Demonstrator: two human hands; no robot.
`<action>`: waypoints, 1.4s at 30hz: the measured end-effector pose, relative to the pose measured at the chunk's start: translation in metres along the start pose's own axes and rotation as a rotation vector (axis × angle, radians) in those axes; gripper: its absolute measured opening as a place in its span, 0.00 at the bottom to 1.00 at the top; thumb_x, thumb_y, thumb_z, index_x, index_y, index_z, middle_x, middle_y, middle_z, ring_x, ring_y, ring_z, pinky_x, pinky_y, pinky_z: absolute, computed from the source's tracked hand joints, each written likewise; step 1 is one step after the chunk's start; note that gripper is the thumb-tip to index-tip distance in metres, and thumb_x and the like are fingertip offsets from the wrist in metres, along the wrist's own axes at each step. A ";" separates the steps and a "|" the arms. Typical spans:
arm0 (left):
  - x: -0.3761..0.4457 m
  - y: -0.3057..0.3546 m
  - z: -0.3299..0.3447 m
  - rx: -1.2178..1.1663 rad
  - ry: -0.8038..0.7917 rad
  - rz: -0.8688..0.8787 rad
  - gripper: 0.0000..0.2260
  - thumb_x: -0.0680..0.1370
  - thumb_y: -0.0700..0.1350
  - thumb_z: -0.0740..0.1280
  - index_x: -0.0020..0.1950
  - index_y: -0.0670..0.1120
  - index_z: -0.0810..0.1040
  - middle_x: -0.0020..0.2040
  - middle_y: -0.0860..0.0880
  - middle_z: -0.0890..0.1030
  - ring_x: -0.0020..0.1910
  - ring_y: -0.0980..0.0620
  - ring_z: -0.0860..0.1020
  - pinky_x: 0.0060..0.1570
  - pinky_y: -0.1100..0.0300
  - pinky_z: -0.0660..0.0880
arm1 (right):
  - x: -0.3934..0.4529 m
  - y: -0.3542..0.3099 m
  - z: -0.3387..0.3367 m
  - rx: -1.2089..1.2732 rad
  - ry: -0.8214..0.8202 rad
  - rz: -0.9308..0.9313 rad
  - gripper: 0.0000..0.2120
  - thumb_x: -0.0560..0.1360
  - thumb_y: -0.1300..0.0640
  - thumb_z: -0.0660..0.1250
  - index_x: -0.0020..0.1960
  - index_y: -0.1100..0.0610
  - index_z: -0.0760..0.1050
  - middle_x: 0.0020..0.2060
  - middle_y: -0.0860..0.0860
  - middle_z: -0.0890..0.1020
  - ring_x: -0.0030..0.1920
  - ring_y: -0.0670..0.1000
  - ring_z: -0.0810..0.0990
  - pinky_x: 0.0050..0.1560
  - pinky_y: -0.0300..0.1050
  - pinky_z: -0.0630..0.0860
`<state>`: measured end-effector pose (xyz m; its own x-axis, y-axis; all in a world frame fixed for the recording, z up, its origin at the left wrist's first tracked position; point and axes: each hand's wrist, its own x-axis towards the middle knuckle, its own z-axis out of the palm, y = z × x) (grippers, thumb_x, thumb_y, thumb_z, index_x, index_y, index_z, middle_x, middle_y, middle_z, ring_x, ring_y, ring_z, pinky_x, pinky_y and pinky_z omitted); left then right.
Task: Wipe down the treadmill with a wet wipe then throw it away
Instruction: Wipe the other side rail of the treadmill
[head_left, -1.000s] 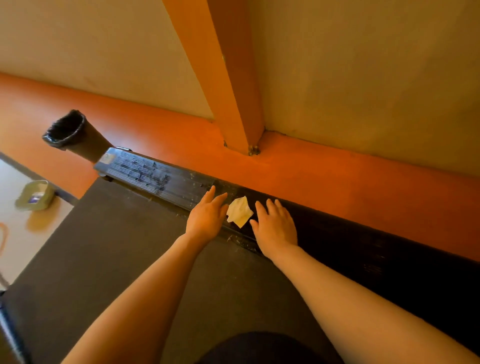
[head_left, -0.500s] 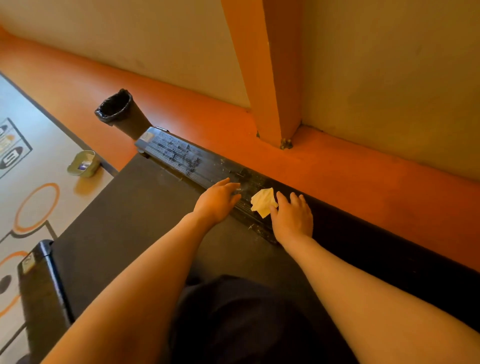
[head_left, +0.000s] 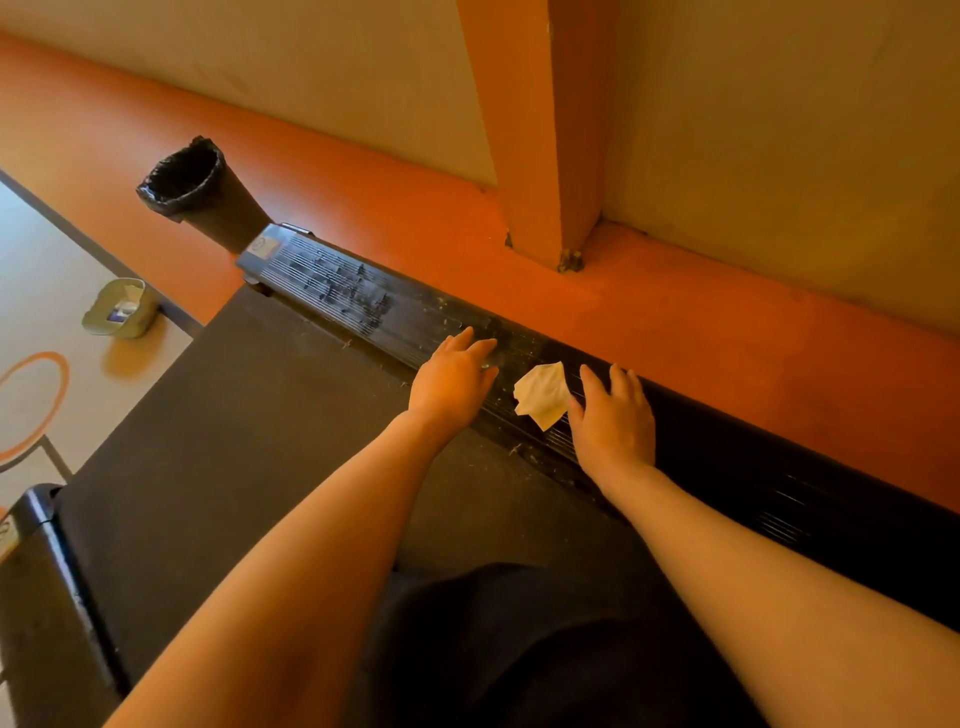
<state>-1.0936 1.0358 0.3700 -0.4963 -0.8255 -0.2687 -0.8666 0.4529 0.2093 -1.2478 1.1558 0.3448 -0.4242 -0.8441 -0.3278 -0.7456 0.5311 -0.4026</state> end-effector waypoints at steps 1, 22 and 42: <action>0.004 -0.003 0.001 0.003 -0.009 0.009 0.21 0.83 0.51 0.59 0.76 0.51 0.64 0.78 0.43 0.59 0.72 0.41 0.67 0.70 0.43 0.66 | 0.001 -0.002 0.003 0.001 0.004 0.003 0.25 0.84 0.47 0.52 0.79 0.51 0.53 0.78 0.57 0.54 0.79 0.58 0.47 0.76 0.53 0.54; 0.102 -0.080 0.010 0.069 -0.104 0.403 0.22 0.83 0.49 0.59 0.77 0.51 0.63 0.80 0.48 0.53 0.79 0.48 0.50 0.72 0.48 0.63 | 0.035 -0.021 0.070 0.230 0.281 0.185 0.23 0.82 0.49 0.56 0.76 0.53 0.64 0.79 0.53 0.54 0.79 0.52 0.46 0.74 0.47 0.50; 0.124 -0.087 0.017 0.077 -0.204 1.070 0.22 0.84 0.51 0.56 0.79 0.53 0.57 0.80 0.47 0.51 0.79 0.48 0.49 0.75 0.53 0.54 | 0.008 -0.042 0.062 -0.135 0.182 0.399 0.25 0.82 0.47 0.56 0.78 0.49 0.58 0.79 0.52 0.52 0.79 0.53 0.47 0.75 0.49 0.55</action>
<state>-1.0802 0.9000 0.3022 -0.9879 0.0765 -0.1346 0.0216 0.9289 0.3696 -1.1876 1.1314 0.3062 -0.7663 -0.5807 -0.2749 -0.5603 0.8134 -0.1564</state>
